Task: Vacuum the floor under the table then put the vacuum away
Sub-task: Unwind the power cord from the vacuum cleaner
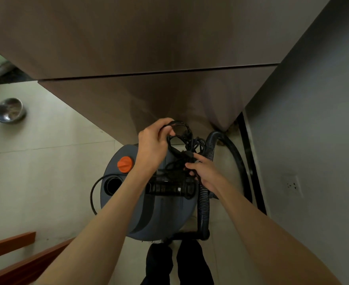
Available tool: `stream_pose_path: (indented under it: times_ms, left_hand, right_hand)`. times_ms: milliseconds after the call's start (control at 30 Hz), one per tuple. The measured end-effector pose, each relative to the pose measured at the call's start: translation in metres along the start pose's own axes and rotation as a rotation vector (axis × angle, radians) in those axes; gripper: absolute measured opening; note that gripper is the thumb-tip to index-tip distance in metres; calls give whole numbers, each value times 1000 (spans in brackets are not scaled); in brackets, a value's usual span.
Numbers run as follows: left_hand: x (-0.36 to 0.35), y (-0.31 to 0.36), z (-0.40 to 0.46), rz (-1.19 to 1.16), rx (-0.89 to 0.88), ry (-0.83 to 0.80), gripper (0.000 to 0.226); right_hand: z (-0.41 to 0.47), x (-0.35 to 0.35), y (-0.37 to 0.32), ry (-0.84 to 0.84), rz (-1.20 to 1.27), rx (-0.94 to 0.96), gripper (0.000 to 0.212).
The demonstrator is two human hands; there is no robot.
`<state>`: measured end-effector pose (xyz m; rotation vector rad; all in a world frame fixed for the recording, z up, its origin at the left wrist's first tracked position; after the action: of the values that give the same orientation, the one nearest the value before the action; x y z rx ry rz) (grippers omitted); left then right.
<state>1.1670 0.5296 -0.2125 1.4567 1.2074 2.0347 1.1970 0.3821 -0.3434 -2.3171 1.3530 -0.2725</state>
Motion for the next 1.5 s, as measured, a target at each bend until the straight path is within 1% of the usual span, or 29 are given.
stream_pose_path:
  times_ms: [100,167,233,300,333,367,400,433,500,533,567,633,700,800,900,967,1000,1100,1167,1200,1267,1333,1367,1433,1500]
  left_hand:
    - [-1,0,1,16,-24,-10,24]
    - [3,-8,2,37,30,16,25]
    - [9,-23,-4,112,122,8,24]
    - [9,-39,-20,216,196,-72,28]
    - [7,-45,-32,261,204,-127,34]
    - [2,-50,-45,298,200,-188,43]
    - [-4,-53,-58,334,193,-252,55]
    - [-9,-56,-71,378,192,-316,64]
    - [-21,-63,-92,503,217,-456,71]
    - [-25,-67,-101,560,225,-519,71]
    - [-28,-70,-107,593,220,-555,72]
    - [-31,-75,-114,619,188,-547,74]
    - [-35,-78,-117,646,154,-506,76]
    - [-39,-79,-125,677,131,-458,75]
    - [-41,-85,-136,680,104,-436,72]
    - [-40,-88,-142,666,60,-403,72]
    - [-40,-89,-145,651,38,-396,72]
    - [-41,-91,-154,588,32,-398,72]
    - [-38,-89,-152,566,45,-336,68]
    - [-37,-86,-150,586,47,-303,65]
    - [-40,-82,-134,682,76,-298,58]
    - [-41,-78,-119,733,126,-308,52]
    - [-42,-78,-111,720,143,-306,48]
    - [-43,-79,-101,613,161,-311,40]
    - [-43,-81,-96,423,170,-311,35]
  right_hand:
    - [-3,-7,-9,-29,-11,38,35]
    - [-3,-8,-9,-23,-62,62,37]
    - [-6,-6,-5,0,-115,95,43]
    - [-11,-3,0,62,-215,150,45]
    - [-16,-1,1,106,-288,200,43]
    - [-19,1,6,153,-323,255,40]
    - [-22,6,12,201,-294,296,39]
    - [-24,13,21,249,-220,287,38]
    - [-24,30,46,330,-51,187,34]
    - [-23,39,59,360,-11,126,30]
    - [-21,47,72,380,-36,50,27]
    - [-17,56,94,339,-147,-71,25]
    - [-13,54,112,231,-238,-137,26]
    - [-1,48,133,118,-320,-157,30]
    - [21,44,155,70,-393,-173,45]
    - [29,44,163,61,-344,-154,51]
    - [29,43,166,65,-314,-136,50]
    - [19,44,170,106,-256,-107,40]
    - [15,46,169,129,-270,-68,33]
    - [13,47,169,138,-297,-45,30]
    - [12,51,163,150,-288,-44,29]
    - [7,53,151,198,-169,-29,26]
    - [4,54,143,215,-90,-6,25]
    - [-4,51,123,194,62,4,35]
    - [-13,49,103,175,182,-17,47]
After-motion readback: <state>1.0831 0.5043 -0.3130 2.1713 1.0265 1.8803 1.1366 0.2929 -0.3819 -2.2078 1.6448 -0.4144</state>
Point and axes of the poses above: each hand's wrist, its own z-axis towards the middle knuckle, its own x-axis out of the back of the hand, y = z × x, the point moved 3 cm from there along z, towards the middle knuckle, and after that the axes turned 9 degrees about -x, right-handed, at the moved point
